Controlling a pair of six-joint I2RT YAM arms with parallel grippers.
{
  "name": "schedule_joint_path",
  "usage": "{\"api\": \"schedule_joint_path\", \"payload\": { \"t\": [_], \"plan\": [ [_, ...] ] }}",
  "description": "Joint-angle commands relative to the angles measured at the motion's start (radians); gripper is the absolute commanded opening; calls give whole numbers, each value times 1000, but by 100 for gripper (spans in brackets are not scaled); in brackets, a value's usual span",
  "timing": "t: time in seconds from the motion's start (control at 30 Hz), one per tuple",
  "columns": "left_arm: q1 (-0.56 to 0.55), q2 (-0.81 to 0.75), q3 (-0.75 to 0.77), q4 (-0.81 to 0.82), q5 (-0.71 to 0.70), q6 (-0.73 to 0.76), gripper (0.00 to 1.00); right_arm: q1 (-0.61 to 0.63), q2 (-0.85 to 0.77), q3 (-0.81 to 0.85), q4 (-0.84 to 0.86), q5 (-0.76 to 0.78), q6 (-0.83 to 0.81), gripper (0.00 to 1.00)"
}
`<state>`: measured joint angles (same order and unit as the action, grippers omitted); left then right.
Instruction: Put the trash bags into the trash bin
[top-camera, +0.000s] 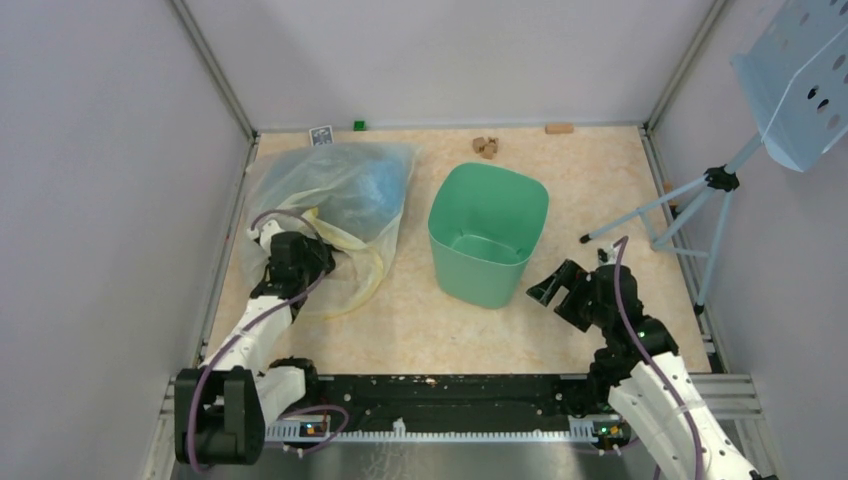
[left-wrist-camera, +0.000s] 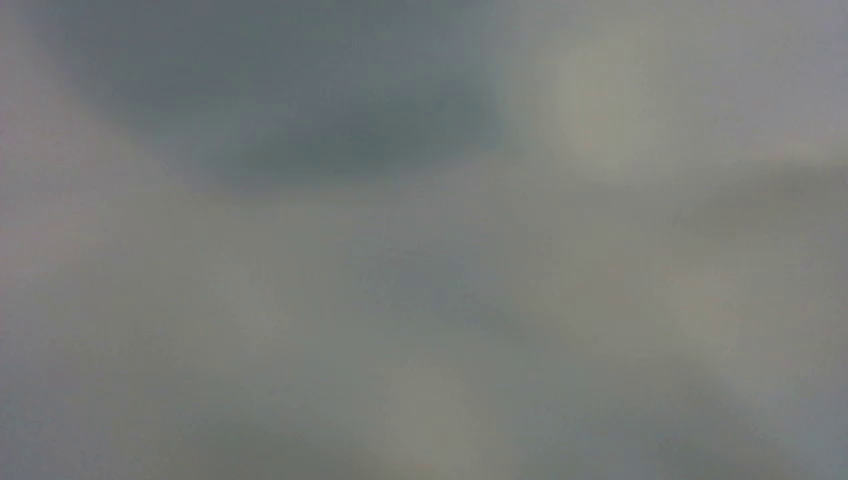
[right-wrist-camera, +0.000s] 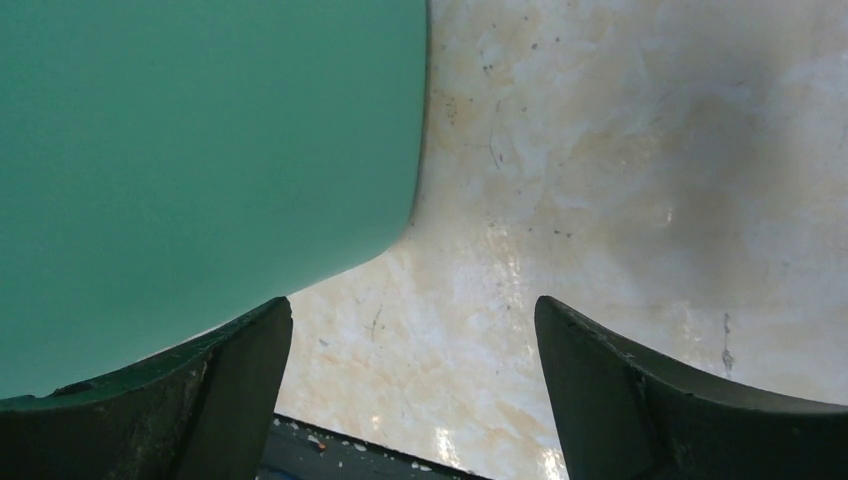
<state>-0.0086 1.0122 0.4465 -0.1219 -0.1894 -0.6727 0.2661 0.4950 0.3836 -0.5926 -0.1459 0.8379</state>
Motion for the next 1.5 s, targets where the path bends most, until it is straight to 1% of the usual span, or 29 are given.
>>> {"api": "schedule_joint_path", "payload": {
  "t": [0.0,0.07,0.1,0.17,0.3,0.37,0.4,0.53,0.6,0.7,0.8,0.93,1.07,1.17,1.3,1.4,1.47],
  "plan": [
    [-16,57,4,148,-47,38,31,3,-36,-40,140,-90,-14,90],
    [-20,75,36,110,-53,44,8,4,-33,-64,189,-121,-30,90],
    [-28,70,54,68,-72,39,0,4,-29,-76,212,-139,-39,90],
    [-39,33,83,-15,-58,51,0,3,-28,-105,276,-171,-55,89],
    [-42,-47,169,-185,96,75,0,4,-23,-191,412,-244,-52,87],
    [-42,-86,227,-284,142,96,0,4,-17,-233,524,-321,-47,86],
    [-43,-112,258,-332,151,111,0,4,-16,-255,608,-355,-49,86],
    [-43,-198,388,-460,178,181,0,8,2,-302,817,-313,-24,86],
    [-42,-212,457,-516,232,199,0,9,42,-302,885,-274,-36,86],
    [-42,-204,550,-563,328,204,0,11,145,-295,1015,-250,-31,86],
    [-42,-191,626,-572,455,202,0,18,286,-273,1156,-242,-11,86],
    [-42,-176,693,-518,669,190,0,48,494,-218,1321,-219,1,86],
    [-42,-157,706,-451,843,159,0,73,671,-117,1385,-202,-29,86],
    [-42,-152,695,-413,907,148,0,77,794,-31,1422,-200,-41,86],
    [-42,-155,685,-384,968,142,0,86,973,86,1498,-199,-7,85],
    [-42,-157,685,-381,979,159,0,110,1084,167,1536,-184,18,84],
    [-42,-160,686,-382,990,170,0,132,1141,231,1521,-171,14,84]
  ]
}}
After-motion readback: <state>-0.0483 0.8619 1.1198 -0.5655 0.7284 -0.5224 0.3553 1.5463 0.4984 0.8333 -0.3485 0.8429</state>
